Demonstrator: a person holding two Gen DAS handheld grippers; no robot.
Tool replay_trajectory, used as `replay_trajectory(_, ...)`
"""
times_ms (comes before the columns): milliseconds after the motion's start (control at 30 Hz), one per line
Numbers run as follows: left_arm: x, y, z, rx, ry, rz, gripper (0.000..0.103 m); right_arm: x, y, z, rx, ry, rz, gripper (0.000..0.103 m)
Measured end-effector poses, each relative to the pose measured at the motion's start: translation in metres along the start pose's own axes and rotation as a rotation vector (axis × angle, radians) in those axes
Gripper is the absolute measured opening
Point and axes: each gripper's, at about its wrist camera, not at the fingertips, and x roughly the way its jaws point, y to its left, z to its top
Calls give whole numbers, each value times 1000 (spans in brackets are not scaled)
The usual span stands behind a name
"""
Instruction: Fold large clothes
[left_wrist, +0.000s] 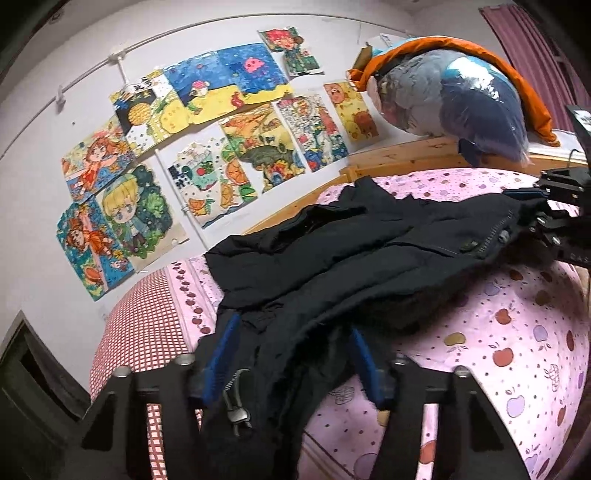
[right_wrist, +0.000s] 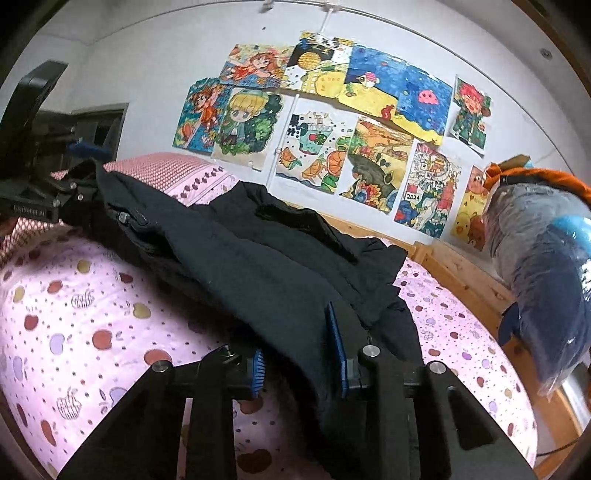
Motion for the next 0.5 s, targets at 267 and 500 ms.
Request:
replay_trajectory(267, -4, -16, -2, 66, 7, -47, 14, 4, -1, -4, 25, -12, -7, 15)
replay_trajectory(500, 0, -12, 3, 54, 21, -44, 13, 7, 0, 0, 15, -28, -15, 15)
